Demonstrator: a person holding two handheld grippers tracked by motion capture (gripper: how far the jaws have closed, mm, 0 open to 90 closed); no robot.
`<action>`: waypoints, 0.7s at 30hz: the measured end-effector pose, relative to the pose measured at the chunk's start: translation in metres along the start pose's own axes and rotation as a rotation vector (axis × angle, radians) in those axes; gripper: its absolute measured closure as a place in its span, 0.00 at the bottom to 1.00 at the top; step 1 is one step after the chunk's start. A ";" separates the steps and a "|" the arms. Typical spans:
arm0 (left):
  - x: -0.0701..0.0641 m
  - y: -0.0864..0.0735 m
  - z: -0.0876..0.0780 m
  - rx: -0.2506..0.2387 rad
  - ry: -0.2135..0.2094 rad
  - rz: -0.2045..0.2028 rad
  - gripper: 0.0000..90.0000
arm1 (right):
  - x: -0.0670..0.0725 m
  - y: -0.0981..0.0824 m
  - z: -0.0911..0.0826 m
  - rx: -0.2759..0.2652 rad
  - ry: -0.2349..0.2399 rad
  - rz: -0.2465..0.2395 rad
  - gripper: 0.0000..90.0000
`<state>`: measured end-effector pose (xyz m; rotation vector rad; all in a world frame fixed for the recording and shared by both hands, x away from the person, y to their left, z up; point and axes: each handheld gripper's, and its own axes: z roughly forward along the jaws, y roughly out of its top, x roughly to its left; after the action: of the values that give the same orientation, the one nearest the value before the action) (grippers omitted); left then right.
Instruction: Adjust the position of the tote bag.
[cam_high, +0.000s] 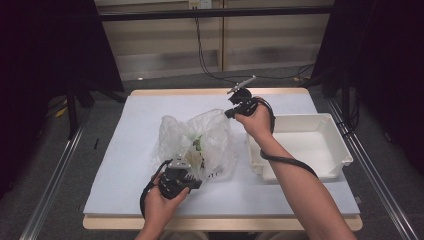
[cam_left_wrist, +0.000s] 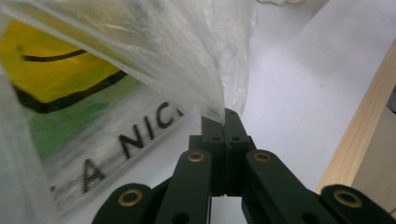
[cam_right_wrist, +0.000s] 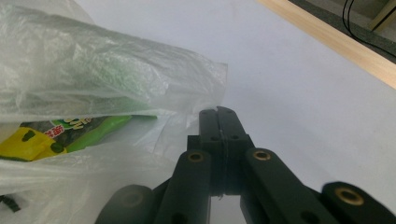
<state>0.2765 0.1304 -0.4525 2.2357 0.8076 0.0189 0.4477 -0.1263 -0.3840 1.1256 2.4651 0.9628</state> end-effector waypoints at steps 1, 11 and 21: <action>-0.002 0.000 0.002 0.008 -0.004 0.003 1.00 | -0.001 0.001 0.002 0.007 -0.007 0.001 1.00; -0.011 0.003 0.016 0.028 -0.045 0.020 1.00 | -0.012 0.007 0.019 0.014 0.008 0.013 1.00; -0.021 0.005 0.028 0.057 -0.086 0.031 1.00 | -0.020 0.023 0.034 0.026 0.003 0.009 1.00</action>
<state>0.2696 0.0978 -0.4651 2.2860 0.7359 -0.0854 0.4909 -0.1145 -0.3949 1.1458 2.4832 0.9383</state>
